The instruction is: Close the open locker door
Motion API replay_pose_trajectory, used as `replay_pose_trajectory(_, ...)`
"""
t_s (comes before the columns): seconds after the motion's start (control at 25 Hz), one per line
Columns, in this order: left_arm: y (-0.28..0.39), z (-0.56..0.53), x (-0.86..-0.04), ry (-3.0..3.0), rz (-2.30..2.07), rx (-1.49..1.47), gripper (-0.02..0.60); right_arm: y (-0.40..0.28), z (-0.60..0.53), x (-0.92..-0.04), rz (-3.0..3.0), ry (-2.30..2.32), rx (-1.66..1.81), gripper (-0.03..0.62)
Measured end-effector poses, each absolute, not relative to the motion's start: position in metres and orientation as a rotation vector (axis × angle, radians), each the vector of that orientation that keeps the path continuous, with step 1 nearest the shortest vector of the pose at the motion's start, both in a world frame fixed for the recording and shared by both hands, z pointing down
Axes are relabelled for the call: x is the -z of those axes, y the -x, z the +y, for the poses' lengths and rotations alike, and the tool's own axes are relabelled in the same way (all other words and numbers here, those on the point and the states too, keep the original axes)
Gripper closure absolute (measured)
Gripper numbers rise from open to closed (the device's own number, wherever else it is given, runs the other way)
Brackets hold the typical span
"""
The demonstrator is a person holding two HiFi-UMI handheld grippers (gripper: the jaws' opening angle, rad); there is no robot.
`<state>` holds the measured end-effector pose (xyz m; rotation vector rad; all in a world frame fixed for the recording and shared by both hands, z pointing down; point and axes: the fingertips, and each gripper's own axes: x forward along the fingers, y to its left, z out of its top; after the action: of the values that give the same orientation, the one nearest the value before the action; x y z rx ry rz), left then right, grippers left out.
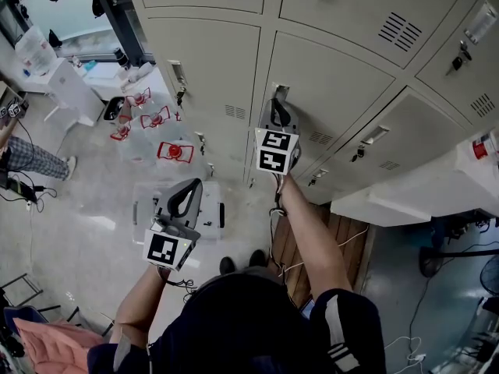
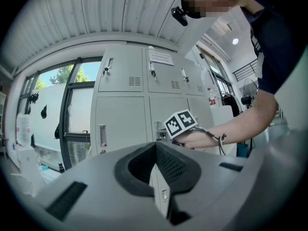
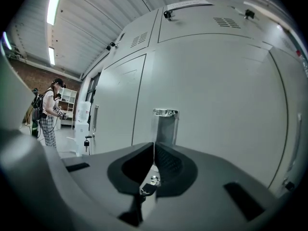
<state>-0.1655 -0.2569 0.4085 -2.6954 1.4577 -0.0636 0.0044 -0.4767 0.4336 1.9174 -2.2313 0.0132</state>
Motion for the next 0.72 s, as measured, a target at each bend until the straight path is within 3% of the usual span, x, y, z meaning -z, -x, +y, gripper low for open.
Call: replay_pose_trajectory(0.72, 0.16, -0.253, -0.406, 2.696, 1.448, 0.058, 0.578, 0.011, -0.412, -0.411, -2.415, -1.782, 0.028, 0.597)
